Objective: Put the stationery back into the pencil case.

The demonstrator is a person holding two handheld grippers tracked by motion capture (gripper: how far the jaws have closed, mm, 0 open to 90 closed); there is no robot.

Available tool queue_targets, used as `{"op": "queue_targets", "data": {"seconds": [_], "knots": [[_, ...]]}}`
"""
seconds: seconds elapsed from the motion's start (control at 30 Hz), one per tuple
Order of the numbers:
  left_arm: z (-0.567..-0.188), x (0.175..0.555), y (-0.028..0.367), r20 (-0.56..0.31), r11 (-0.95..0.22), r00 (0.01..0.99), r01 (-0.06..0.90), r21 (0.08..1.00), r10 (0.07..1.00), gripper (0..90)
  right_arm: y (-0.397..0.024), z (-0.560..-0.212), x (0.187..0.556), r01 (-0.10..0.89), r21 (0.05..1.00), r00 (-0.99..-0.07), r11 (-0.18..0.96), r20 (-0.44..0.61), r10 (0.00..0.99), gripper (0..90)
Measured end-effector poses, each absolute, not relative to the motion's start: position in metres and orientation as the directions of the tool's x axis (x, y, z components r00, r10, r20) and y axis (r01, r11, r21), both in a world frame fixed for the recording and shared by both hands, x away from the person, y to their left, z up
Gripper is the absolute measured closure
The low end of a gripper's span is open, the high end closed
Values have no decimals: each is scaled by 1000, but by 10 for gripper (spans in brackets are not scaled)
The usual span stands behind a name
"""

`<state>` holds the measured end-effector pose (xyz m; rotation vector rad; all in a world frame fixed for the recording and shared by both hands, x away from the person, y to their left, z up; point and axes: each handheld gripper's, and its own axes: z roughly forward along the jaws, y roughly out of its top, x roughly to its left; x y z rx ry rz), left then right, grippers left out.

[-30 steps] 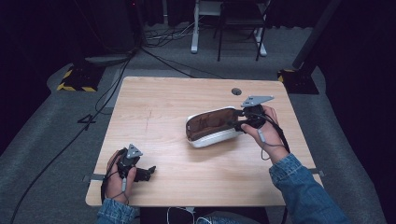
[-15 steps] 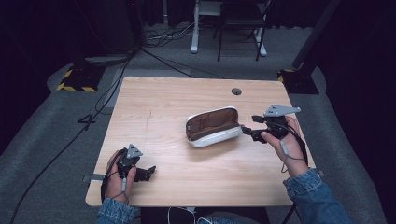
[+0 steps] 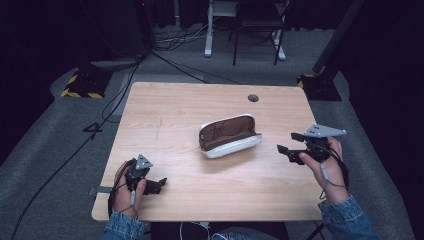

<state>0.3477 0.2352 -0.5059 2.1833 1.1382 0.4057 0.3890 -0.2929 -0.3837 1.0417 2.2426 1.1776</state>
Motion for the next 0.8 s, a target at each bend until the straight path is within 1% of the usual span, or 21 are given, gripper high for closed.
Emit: {"op": "queue_targets", "data": {"seconds": [0.2, 0.33, 0.43, 0.47, 0.53, 0.6, 0.8], "knots": [[-506, 348, 235, -20, -422, 577, 620, 662, 817, 1, -312, -400, 372, 455, 824, -613, 338, 14, 790, 272], [-506, 348, 235, -18, -423, 577, 619, 662, 816, 1, -317, -411, 363, 475, 809, -607, 346, 17, 794, 265], [-506, 348, 235, -20, -421, 577, 620, 662, 817, 1, -319, -422, 356, 485, 820, -598, 305, 56, 800, 269], [-506, 348, 235, -20, -422, 577, 620, 662, 817, 1, -320, -427, 355, 493, 821, -590, 289, 72, 804, 276], [-506, 348, 235, -20, -421, 577, 620, 662, 817, 1, -319, -435, 355, 508, 803, -612, 313, 81, 786, 276], [-506, 348, 235, -19, -422, 577, 620, 662, 817, 1, -322, -442, 354, 518, 806, -594, 287, 98, 798, 280], [-506, 348, 235, -20, -421, 577, 620, 662, 817, 1, -329, -464, 352, 551, 780, -563, 298, 84, 822, 279]]}}
